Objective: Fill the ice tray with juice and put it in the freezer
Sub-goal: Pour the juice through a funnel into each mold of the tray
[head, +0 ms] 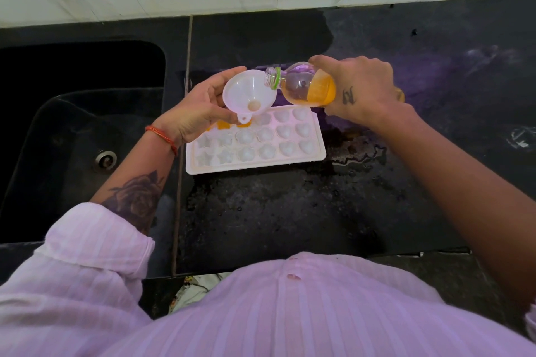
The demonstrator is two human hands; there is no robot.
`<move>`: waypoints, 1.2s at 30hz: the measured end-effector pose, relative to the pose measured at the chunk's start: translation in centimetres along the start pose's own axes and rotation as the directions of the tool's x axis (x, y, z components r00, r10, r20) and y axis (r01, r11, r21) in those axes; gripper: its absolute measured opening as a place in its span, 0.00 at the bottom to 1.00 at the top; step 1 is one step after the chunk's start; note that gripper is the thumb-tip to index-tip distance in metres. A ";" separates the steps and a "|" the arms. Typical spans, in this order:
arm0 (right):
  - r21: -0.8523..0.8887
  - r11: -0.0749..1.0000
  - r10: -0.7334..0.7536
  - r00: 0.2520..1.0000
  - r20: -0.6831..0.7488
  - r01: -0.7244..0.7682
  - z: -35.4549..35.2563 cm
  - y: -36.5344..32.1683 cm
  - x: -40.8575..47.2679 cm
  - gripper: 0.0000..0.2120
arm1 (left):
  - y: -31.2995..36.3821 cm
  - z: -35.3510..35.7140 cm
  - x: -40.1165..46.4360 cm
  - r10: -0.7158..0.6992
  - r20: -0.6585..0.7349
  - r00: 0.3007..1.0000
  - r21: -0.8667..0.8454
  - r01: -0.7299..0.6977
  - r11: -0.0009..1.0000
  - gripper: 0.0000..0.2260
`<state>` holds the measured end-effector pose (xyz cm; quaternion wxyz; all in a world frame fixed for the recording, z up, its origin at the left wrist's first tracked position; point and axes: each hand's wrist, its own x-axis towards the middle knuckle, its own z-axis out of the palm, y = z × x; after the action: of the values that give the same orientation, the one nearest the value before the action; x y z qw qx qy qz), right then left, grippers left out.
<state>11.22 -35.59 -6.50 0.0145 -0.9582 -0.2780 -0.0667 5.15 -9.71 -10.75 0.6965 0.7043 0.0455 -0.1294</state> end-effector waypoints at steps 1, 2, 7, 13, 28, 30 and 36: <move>-0.006 1.000 0.003 1.000 -0.003 -0.003 0.0 0.1 -0.1 0.30 | 0.0 0.2 0.2 -0.003 0.000 1.000 -0.001 0.003 1.000 0.35; -0.014 1.000 0.006 1.000 -0.010 -0.006 -0.1 0.2 -0.1 0.30 | 0.0 0.3 0.3 -0.006 -0.001 1.000 -0.001 0.006 1.000 0.35; -0.067 0.998 -0.007 0.999 -0.032 0.005 -0.1 0.5 -0.3 0.28 | -0.3 0.8 0.7 -0.010 0.006 1.000 0.025 0.010 1.000 0.35; -0.140 0.990 -0.031 0.998 -0.049 0.024 0.1 0.6 -0.3 0.26 | -0.4 0.9 1.1 -0.027 0.012 1.000 0.037 0.026 0.999 0.35; -0.176 0.983 -0.054 0.997 -0.057 0.043 -0.2 0.7 0.3 0.28 | -0.4 0.8 1.0 -0.016 0.027 1.000 0.051 0.014 0.999 0.35; -0.164 0.986 -0.051 0.997 -0.056 0.042 -0.2 0.7 0.3 0.27 | -0.3 0.8 0.9 -0.011 0.032 0.999 0.048 0.009 0.999 0.34; -0.092 0.996 -0.011 0.999 -0.037 0.007 -0.1 0.6 -0.1 0.26 | 0.0 0.8 0.8 -0.005 0.024 1.000 0.056 0.003 0.998 0.34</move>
<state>11.48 -36.13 -6.36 -0.0246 -0.9551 -0.2787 -0.0974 5.76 -10.63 -10.97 0.6769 0.7217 0.0350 -0.1405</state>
